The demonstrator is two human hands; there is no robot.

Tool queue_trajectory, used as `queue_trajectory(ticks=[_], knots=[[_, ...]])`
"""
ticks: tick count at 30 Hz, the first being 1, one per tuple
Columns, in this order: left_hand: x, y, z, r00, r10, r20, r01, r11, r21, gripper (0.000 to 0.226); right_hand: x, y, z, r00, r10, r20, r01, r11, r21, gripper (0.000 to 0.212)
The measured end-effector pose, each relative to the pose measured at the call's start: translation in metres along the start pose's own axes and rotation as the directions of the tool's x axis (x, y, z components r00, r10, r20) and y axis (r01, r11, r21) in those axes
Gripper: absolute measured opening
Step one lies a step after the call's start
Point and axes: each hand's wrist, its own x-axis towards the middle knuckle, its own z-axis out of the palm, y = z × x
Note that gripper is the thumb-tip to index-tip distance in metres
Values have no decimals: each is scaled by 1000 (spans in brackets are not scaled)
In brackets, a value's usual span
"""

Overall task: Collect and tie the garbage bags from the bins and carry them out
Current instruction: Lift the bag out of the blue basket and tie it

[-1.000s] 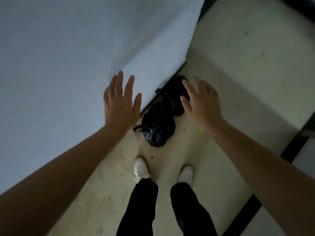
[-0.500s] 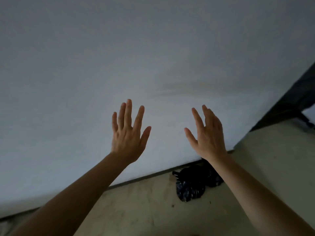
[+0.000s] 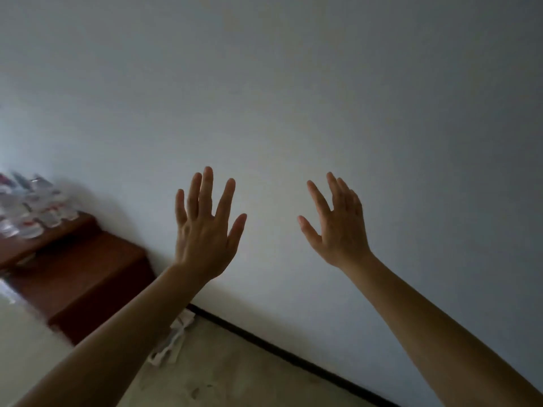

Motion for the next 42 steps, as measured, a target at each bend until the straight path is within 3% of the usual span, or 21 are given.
queue_trajectory(ticks=[7,15,20,24,28,34,37,42], knots=[[-85,-261,-126,960,-267,-83,279,923,265,68,95,-299,89,960,-279,36,264,937,230,69],[-186,-448,-172,805,-555,-210,590,705,393,65,146,-518,190,852,-523,23,467,780,416,69],[-205,-562,-194,762,-601,-243,627,590,508,68,204,-657,266,780,-625,-30,545,655,523,71],[-182,-662,-226,689,-655,-311,700,488,522,67,266,-769,312,726,-683,-79,583,550,598,73],[-178,-753,-255,678,-647,-349,695,410,590,65,308,-884,357,649,-746,-147,642,433,633,73],[-238,-883,-284,581,-695,-424,742,239,626,68,302,-1068,414,537,-826,-174,655,278,702,75],[-277,-959,-303,525,-704,-477,778,170,605,72,292,-1159,443,493,-848,-194,683,239,691,77],[-330,-1093,-337,469,-739,-484,817,154,556,75,306,-1297,495,457,-873,-170,717,248,652,79]])
